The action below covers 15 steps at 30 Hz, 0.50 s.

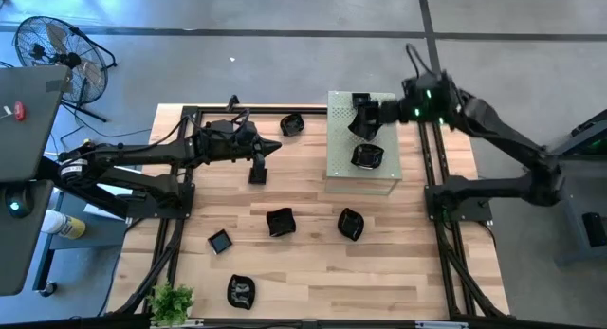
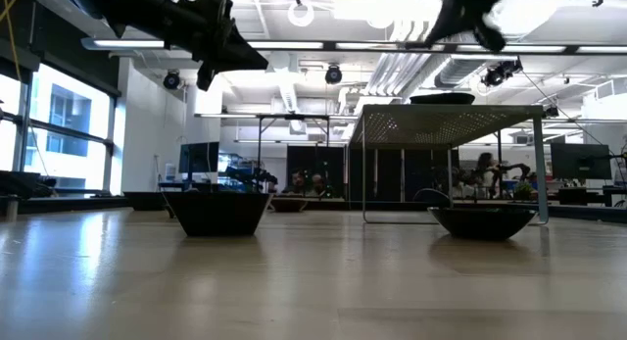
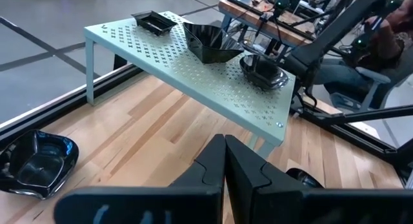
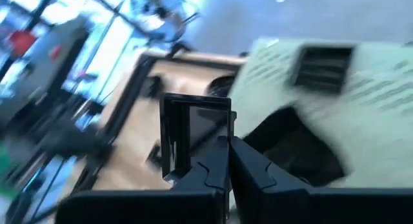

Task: Pick & Place Mini shaped plates
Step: Stack the black square plate on the black square plate on the shelf

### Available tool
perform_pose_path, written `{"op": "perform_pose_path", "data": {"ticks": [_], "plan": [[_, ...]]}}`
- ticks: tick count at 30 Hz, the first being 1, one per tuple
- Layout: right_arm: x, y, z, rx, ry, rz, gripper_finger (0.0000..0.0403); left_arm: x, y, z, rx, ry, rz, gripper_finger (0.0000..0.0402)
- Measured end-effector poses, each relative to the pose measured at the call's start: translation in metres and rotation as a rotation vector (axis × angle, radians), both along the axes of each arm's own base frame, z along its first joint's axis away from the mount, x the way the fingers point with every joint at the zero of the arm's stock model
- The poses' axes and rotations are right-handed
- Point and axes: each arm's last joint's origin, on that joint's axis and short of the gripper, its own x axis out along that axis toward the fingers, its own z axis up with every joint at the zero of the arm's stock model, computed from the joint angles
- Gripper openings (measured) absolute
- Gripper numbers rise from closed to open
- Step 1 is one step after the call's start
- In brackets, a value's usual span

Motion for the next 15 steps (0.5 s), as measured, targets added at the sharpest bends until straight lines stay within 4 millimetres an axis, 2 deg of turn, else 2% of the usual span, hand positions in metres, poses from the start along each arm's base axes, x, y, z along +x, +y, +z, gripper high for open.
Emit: {"op": "perform_pose_path", "data": {"ticks": [5, 8, 11, 15], "plan": [[0.0, -0.068, -0.022, 0.041, -0.022, -0.045, 0.0002, 0.0, 0.0, 0.0, 0.005, 0.002, -0.001, 0.0001], [0.002, -0.102, -0.045, 0.105, -0.013, -0.066, 0.0004, 0.0, 0.0, 0.0, 0.022, 0.007, -0.005, 0.0001], [0.002, -0.122, -0.068, 0.183, 0.024, -0.085, 0.0003, 0.0, 0.0, 0.0, 0.044, 0.014, -0.008, 0.0001], [0.004, -0.133, -0.081, 0.214, 0.047, -0.084, 0.0002, 0.0, 0.0, 0.0, 0.083, 0.026, -0.011, 0.0001]]}}
